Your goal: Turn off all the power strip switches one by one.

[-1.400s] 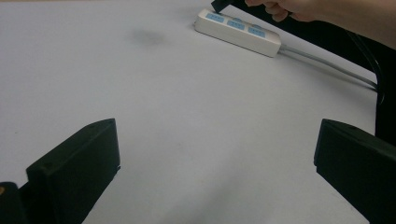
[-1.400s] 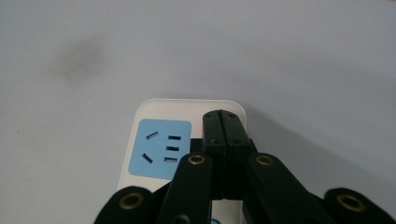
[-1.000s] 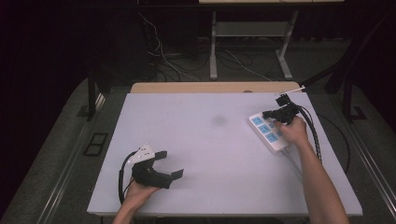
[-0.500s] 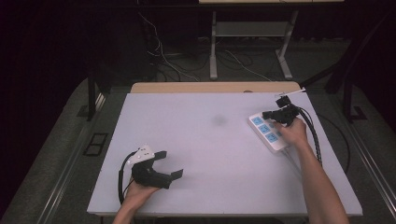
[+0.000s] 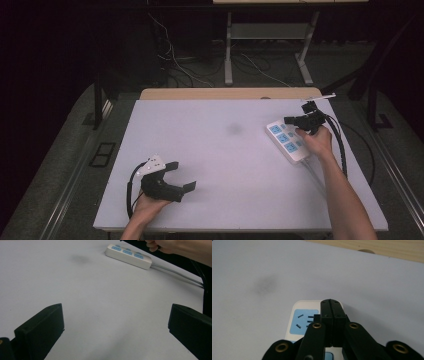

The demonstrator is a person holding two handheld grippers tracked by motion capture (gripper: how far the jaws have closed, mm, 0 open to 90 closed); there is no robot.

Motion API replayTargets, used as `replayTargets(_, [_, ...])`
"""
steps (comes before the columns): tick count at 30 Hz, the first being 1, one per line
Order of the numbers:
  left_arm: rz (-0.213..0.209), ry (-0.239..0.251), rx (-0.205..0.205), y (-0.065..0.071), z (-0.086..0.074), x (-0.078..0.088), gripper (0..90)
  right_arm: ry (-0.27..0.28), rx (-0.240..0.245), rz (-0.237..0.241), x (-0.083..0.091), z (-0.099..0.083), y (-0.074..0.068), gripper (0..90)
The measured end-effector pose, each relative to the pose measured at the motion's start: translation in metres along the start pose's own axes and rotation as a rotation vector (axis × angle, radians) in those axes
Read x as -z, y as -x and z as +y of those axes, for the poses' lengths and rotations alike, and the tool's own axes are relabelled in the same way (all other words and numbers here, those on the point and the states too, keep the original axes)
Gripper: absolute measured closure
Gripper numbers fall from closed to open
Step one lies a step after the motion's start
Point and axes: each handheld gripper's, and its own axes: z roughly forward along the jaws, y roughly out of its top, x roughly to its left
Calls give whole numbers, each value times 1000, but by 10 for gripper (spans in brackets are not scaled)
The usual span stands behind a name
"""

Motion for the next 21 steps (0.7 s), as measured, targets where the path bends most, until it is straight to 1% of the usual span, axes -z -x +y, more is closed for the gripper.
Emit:
replayTargets(7, [-3,3,-5,2,0,-1,0,18,-4,9,24,5,-6,898])
replayTargets(9, [-5,5,-4,3,0,0,0,18,-11,9,30,5,-7,867])
replayTargets(11, [-8,9,-4,3,0,0,0,14,-28,27,35,4,-9,811])
replayTargets(13, [-10,8,-3,3,0,0,0,7,-34,20,40,4,-12,772])
replayTargets(14, [-11,8,-2,4,0,0,0,16,-42,21,43,3,-14,725])
replayTargets(16, [-11,8,-3,4,0,0,0,25,-75,36,49,3,-17,622])
replayTargets(17, [-11,9,-3,4,0,0,0,30,-83,44,52,2,-18,581])
replayTargets(19, [-10,11,-2,4,1,0,0,40,-84,51,57,0,-23,489])
replayTargets(21, [-12,12,-1,4,1,0,0,51,-82,44,62,-3,-28,413])
